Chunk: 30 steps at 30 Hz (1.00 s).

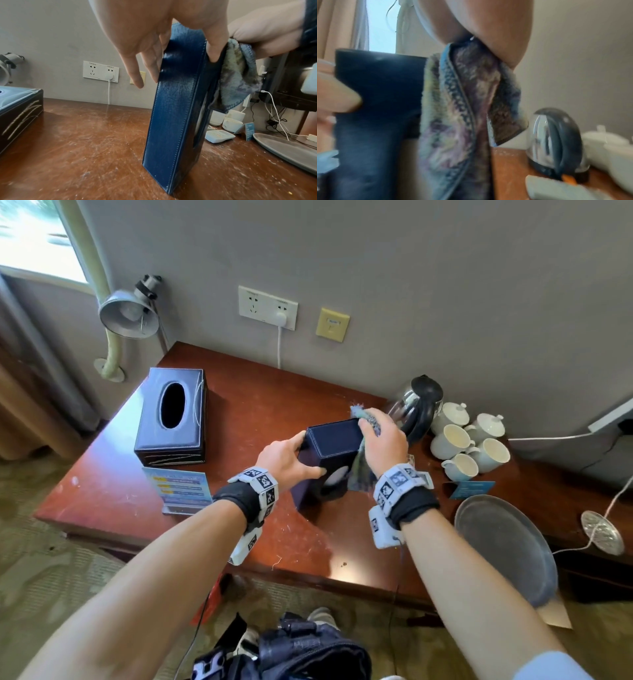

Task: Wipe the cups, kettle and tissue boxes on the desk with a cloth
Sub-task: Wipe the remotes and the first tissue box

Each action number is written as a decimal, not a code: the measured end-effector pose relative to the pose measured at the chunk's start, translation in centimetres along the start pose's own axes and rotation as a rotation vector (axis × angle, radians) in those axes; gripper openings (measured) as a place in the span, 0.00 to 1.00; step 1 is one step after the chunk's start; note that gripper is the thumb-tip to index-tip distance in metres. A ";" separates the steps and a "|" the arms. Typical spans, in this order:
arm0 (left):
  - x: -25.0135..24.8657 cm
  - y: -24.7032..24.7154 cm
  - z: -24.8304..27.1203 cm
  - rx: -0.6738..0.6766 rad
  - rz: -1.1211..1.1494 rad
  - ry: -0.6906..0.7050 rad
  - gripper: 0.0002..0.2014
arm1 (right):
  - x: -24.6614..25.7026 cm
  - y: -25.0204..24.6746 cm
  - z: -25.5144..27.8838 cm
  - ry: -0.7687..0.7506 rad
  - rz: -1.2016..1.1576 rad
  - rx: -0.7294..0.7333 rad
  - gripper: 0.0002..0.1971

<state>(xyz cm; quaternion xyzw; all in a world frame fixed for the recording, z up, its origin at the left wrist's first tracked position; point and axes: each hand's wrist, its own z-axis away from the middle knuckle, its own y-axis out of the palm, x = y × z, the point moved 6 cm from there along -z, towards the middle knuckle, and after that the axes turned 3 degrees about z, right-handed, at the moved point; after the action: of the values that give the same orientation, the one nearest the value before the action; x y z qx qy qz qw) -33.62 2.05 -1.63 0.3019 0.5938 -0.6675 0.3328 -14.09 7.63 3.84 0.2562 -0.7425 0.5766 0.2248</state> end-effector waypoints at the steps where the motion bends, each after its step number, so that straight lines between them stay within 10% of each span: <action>1: 0.1 0.0 -0.1 0.000 -0.001 -0.005 0.44 | 0.6 0.5 0.9 -0.051 0.000 -0.055 0.15; 6: 0.4 -0.1 -0.3 0.012 -0.006 0.001 0.41 | 1.4 1.4 3.2 -0.318 0.100 -0.118 0.16; 18: -6.2 -0.8 -1.3 0.075 -0.328 0.139 0.50 | -3.3 0.0 0.9 0.217 -0.435 -0.043 0.18; 30: -11.3 2.9 -3.7 0.167 -0.800 0.102 0.31 | -11.0 0.4 2.9 0.399 -0.523 0.111 0.20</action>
<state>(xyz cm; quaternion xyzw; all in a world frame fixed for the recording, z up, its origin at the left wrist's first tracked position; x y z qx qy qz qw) -24.52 6.50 5.28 0.1059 0.6240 -0.7742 -0.0086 -5.99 6.21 -4.09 0.3320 -0.5602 0.5776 0.4922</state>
